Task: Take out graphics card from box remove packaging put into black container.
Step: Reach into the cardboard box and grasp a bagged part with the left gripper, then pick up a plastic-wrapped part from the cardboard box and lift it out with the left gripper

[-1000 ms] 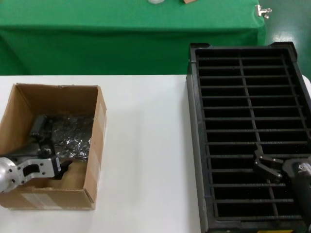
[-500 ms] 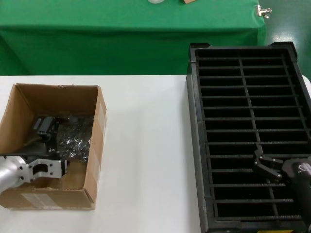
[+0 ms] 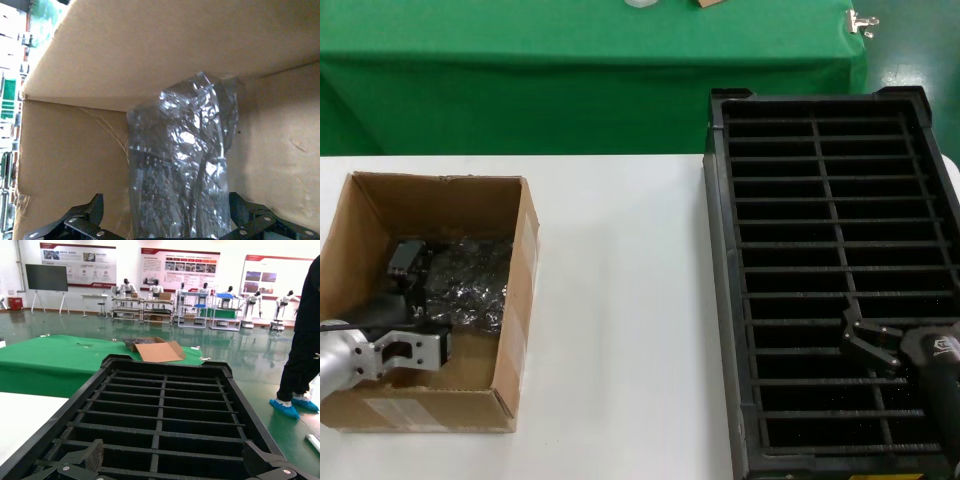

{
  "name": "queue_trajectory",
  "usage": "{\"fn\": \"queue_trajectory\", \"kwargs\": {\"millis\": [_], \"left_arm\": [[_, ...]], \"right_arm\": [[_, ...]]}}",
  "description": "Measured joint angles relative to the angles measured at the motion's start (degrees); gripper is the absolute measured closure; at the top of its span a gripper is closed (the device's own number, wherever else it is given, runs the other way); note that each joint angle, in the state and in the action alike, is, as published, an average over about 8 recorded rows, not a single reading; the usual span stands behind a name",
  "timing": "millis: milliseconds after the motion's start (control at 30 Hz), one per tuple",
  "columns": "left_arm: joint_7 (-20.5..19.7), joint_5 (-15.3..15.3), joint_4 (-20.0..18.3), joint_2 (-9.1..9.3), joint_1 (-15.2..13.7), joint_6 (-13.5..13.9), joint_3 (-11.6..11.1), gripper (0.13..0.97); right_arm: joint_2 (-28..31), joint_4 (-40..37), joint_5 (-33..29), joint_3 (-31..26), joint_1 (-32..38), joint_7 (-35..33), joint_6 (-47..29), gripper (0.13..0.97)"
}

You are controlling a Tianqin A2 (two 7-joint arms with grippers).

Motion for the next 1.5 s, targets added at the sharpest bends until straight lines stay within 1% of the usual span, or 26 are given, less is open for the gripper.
{"fn": "queue_trajectory", "kwargs": {"millis": [33, 300, 333, 600, 733, 867, 1000, 1033, 1200, 1300, 1500], "left_arm": [[0.5, -0.1, 0.1, 0.01, 0.1, -0.1, -0.2, 0.196], [4.7, -1.8, 0.4, 0.40, 0.8, -0.5, -2.0, 0.322], [5.3, -2.1, 0.5, 0.51, 0.8, -0.5, -2.3, 0.322], [8.9, -3.7, 0.4, 1.24, 1.3, -0.7, -4.1, 0.514], [9.8, -3.8, -0.1, 1.38, 1.5, -0.9, -4.6, 0.514], [9.7, -3.6, -0.9, 1.26, 1.8, -1.2, -4.5, 0.618], [9.0, -3.2, -2.1, 0.95, 2.2, -1.4, -4.3, 0.723], [8.7, -3.1, -2.4, 0.85, 2.4, -1.5, -4.2, 0.723], [6.4, -2.1, -4.5, 0.11, 3.2, -1.9, -3.4, 0.812], [3.5, -1.2, -6.2, -0.60, 4.1, -2.0, -2.6, 0.866], [-4.3, 1.4, -10.8, -2.65, 6.6, -1.9, -0.4, 0.914]], "right_arm": [[0.0, 0.0, 0.0, 0.0, 0.0, 0.0, 0.0, 0.129], [0.0, 0.0, 0.0, 0.0, 0.0, 0.0, 0.0, 0.129], [0.0, 0.0, 0.0, 0.0, 0.0, 0.0, 0.0, 0.129], [0.0, 0.0, 0.0, 0.0, 0.0, 0.0, 0.0, 0.129], [0.0, 0.0, 0.0, 0.0, 0.0, 0.0, 0.0, 0.129], [0.0, 0.0, 0.0, 0.0, 0.0, 0.0, 0.0, 0.129], [0.0, 0.0, 0.0, 0.0, 0.0, 0.0, 0.0, 0.129], [0.0, 0.0, 0.0, 0.0, 0.0, 0.0, 0.0, 0.129], [0.0, 0.0, 0.0, 0.0, 0.0, 0.0, 0.0, 0.129], [0.0, 0.0, 0.0, 0.0, 0.0, 0.0, 0.0, 0.129], [0.0, 0.0, 0.0, 0.0, 0.0, 0.0, 0.0, 0.129]]}}
